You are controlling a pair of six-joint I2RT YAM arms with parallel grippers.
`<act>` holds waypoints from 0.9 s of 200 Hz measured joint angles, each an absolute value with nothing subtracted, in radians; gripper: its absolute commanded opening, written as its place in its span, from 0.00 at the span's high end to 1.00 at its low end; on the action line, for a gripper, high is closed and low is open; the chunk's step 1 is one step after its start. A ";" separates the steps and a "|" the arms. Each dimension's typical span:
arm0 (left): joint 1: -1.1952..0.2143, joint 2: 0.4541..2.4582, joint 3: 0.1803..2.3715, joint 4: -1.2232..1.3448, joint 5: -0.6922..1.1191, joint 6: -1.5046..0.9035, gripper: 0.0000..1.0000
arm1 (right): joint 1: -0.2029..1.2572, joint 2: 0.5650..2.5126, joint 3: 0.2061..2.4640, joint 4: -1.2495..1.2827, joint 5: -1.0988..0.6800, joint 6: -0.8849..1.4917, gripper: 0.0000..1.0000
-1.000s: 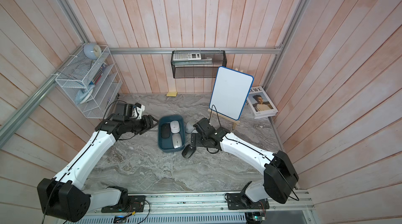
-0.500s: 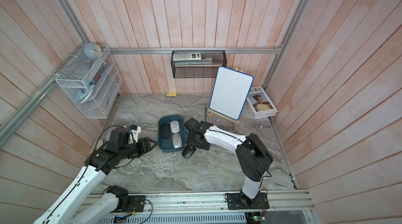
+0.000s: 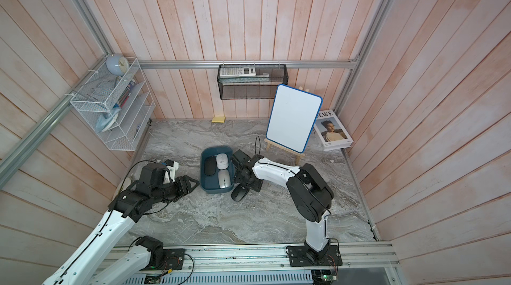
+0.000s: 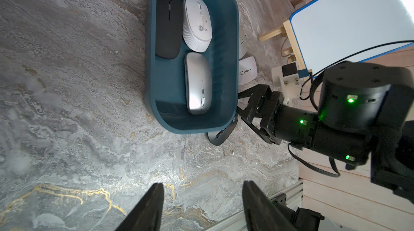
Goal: Put the mouse in the storage box
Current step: Adjust the storage box at the center of the board, then pick up the mouse from the center of the board.
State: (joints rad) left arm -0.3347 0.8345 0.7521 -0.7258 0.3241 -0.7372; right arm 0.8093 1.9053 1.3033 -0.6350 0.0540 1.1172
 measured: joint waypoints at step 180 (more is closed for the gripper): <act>-0.335 0.847 0.732 -0.730 0.313 -0.726 0.39 | 0.918 1.979 1.367 -0.721 0.081 1.095 0.25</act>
